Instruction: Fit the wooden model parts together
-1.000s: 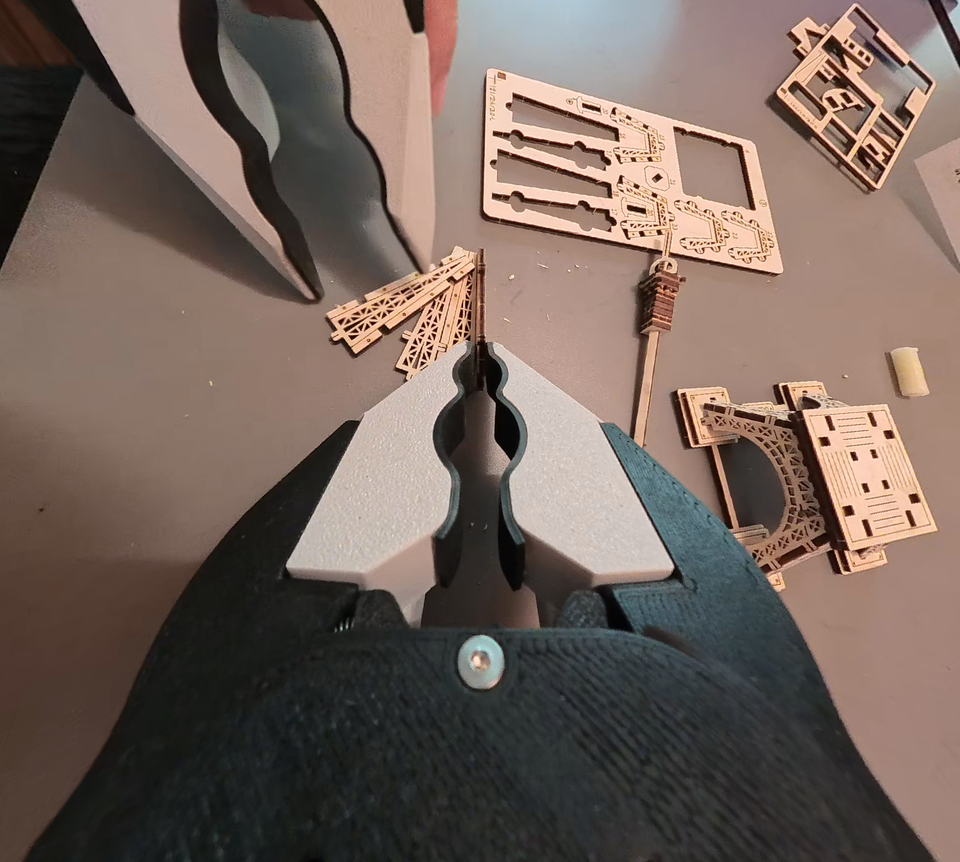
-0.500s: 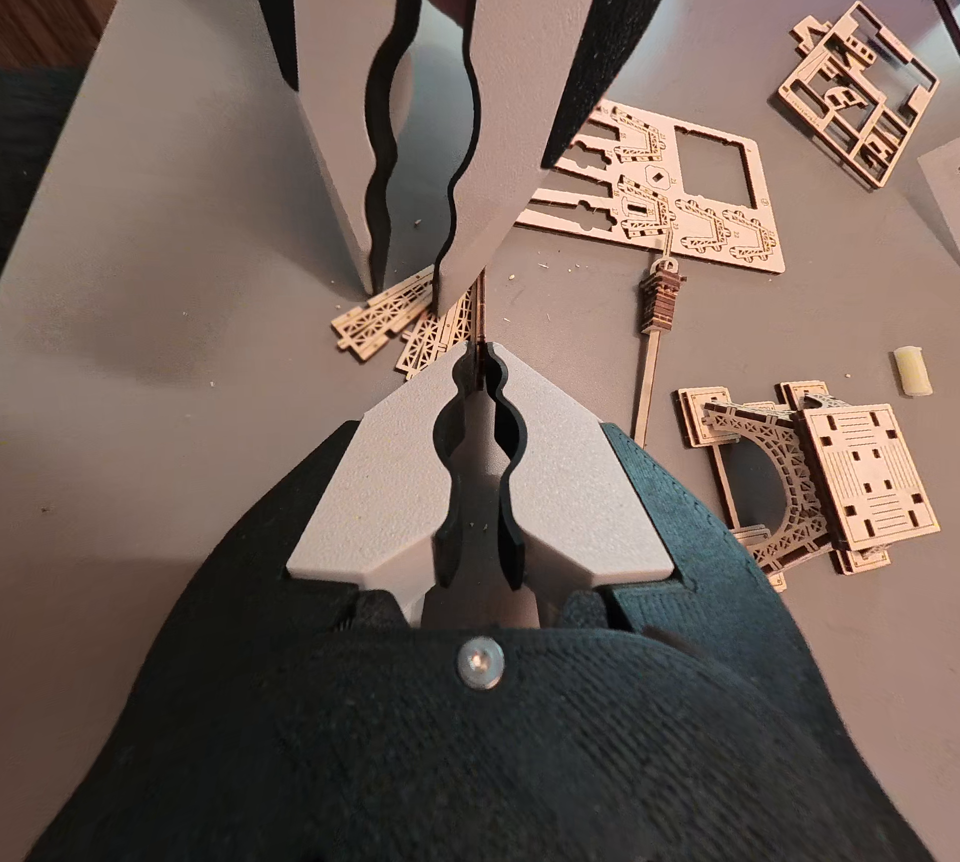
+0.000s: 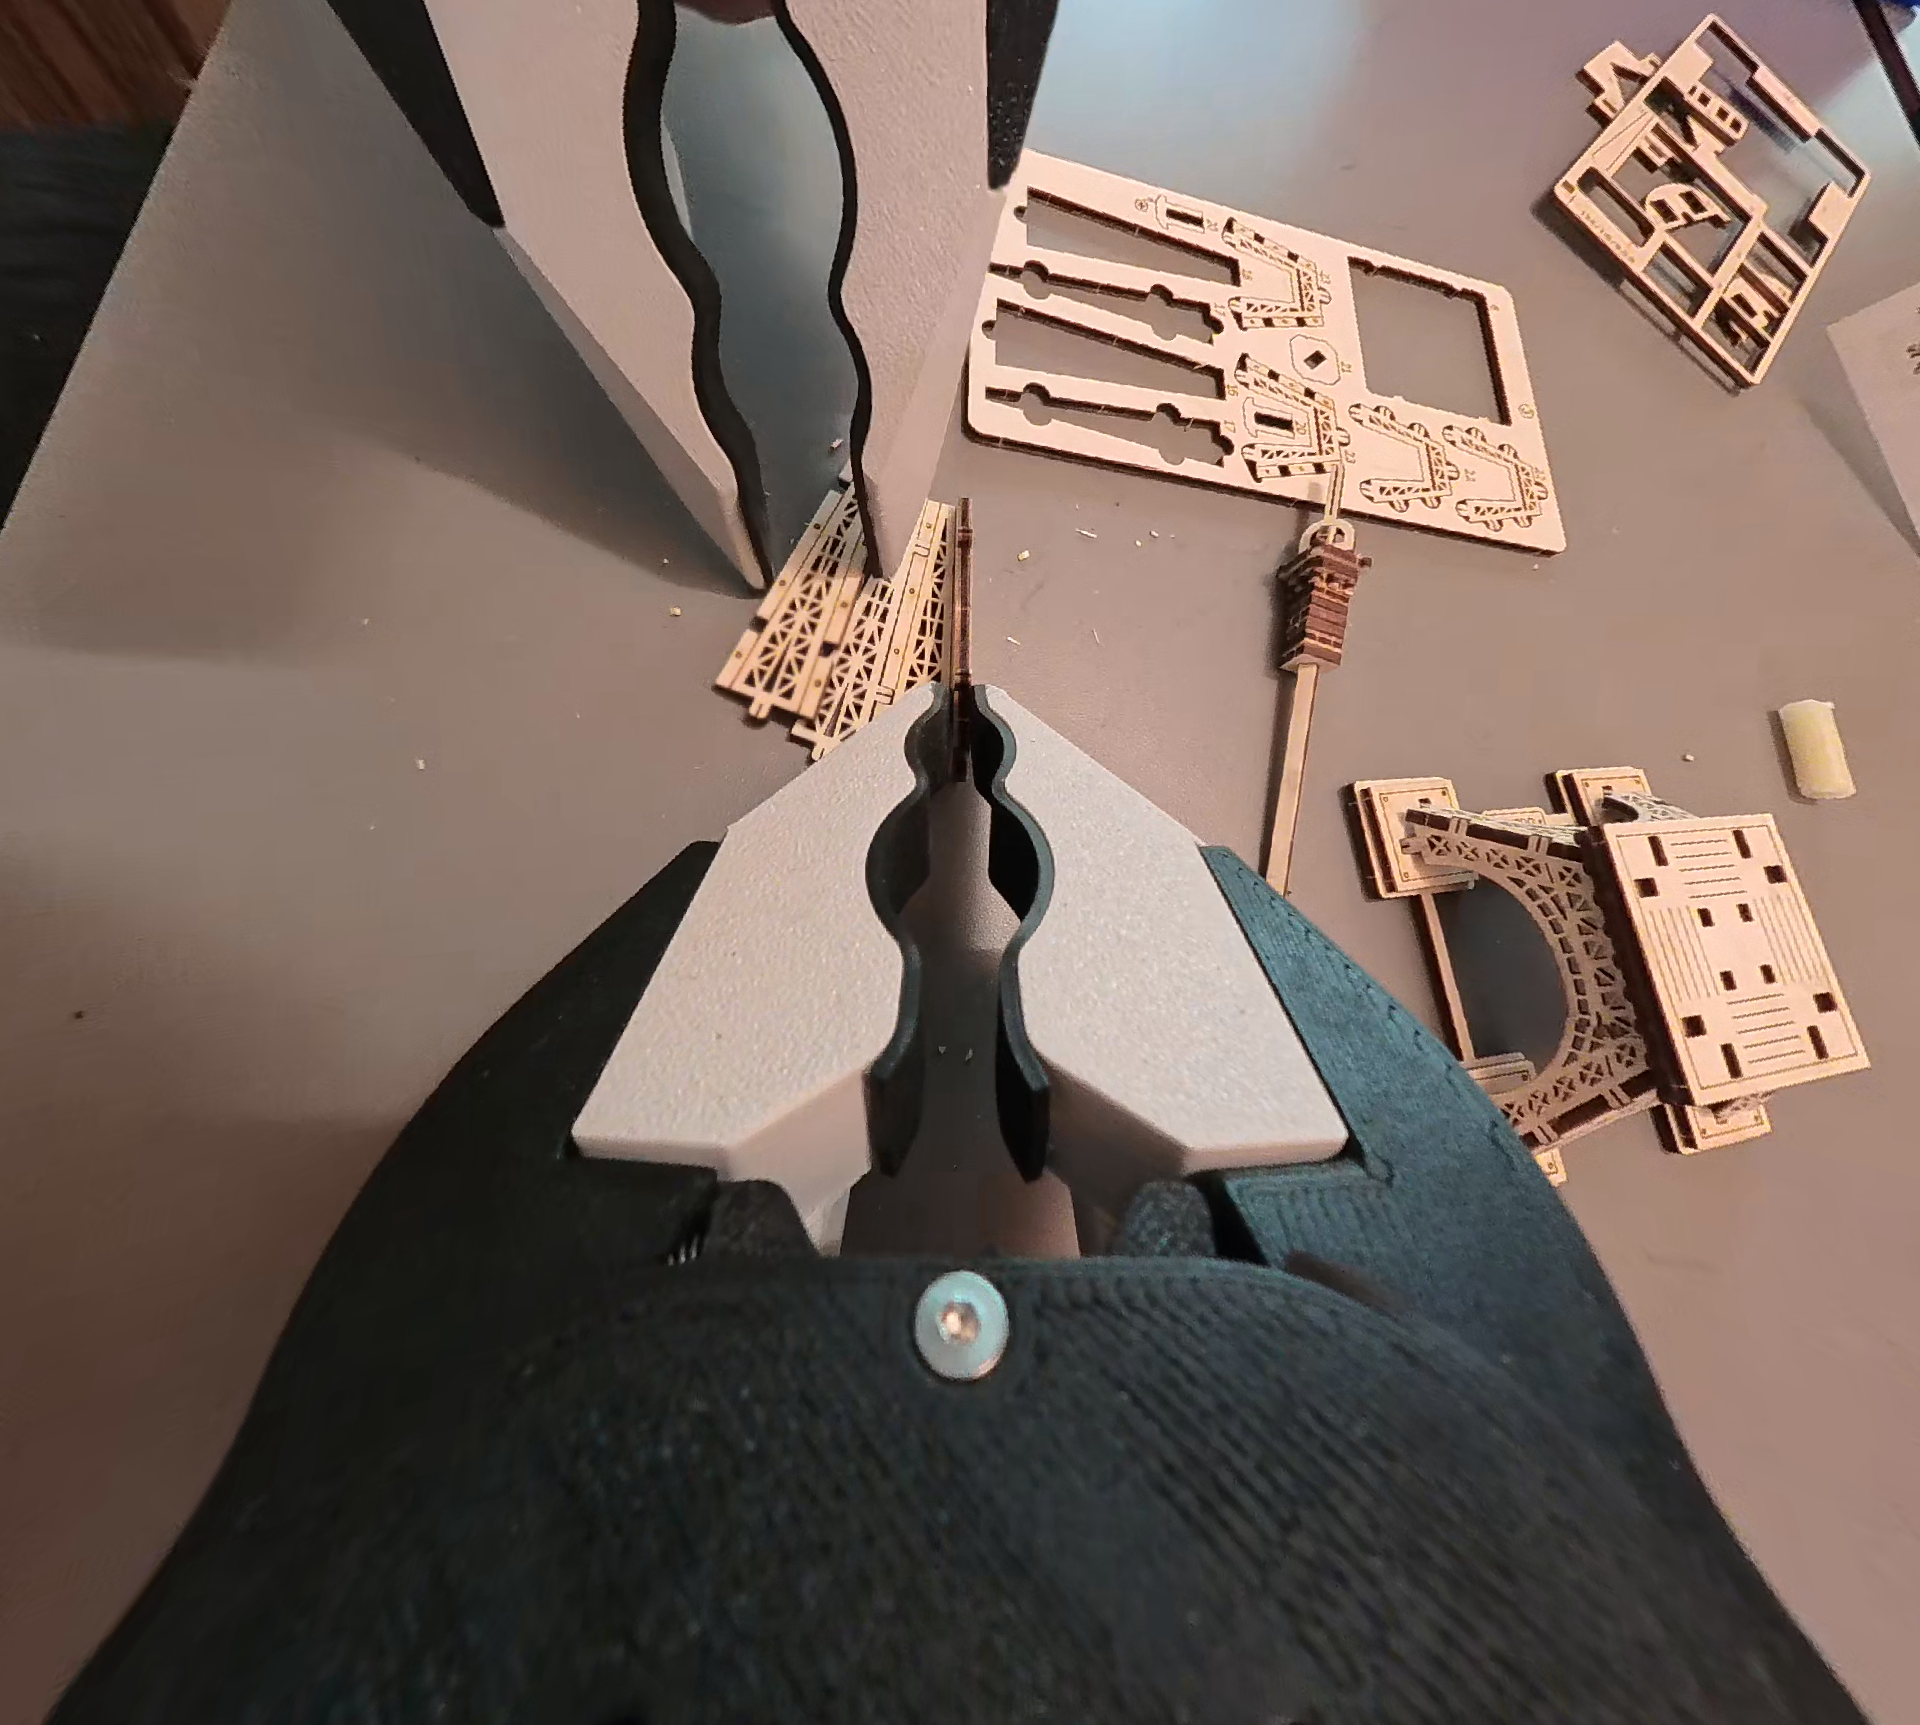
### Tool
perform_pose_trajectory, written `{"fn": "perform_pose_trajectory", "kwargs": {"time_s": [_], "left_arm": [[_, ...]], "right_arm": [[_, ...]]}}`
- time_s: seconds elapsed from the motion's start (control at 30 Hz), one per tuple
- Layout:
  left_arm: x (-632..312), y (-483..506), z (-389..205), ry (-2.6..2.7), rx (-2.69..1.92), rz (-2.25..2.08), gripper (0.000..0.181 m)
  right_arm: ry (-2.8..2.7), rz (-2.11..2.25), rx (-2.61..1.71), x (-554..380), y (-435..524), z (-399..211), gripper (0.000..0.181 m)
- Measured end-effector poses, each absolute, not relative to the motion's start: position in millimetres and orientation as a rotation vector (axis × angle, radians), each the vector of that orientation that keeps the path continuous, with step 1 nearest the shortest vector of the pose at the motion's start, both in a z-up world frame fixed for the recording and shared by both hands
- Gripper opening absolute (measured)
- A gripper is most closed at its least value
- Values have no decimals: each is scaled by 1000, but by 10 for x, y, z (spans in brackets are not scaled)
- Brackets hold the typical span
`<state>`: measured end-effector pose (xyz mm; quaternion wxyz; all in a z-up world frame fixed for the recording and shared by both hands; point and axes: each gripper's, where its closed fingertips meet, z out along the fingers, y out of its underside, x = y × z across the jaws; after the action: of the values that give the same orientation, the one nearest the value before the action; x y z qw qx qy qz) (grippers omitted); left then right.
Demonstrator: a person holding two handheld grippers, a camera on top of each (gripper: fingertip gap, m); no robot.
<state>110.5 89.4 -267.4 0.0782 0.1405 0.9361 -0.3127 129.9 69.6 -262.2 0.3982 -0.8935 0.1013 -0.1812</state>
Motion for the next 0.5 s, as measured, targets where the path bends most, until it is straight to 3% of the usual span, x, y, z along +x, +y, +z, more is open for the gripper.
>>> {"fn": "perform_pose_trajectory", "kwargs": {"time_s": [0.03, 0.17, 0.3, 0.4, 0.5], "left_arm": [[1099, 889, -2673, 2800, 411, -950, 17], [1102, 880, -2671, 2790, 399, -978, 18], [1087, 921, -2648, 2793, 433, -964, 31], [1151, 963, -2562, 2765, 350, -1000, 27], [1192, 909, -2430, 2714, 158, -1152, 12]], "right_arm": [[257, -459, -2262, 1299, 696, -2622, 1], [257, -457, -2262, 1298, 696, -2622, 1], [258, -456, -2262, 1299, 696, -2622, 1], [258, -455, -2262, 1299, 695, -2622, 1], [259, -454, -2262, 1299, 695, -2623, 1]]}}
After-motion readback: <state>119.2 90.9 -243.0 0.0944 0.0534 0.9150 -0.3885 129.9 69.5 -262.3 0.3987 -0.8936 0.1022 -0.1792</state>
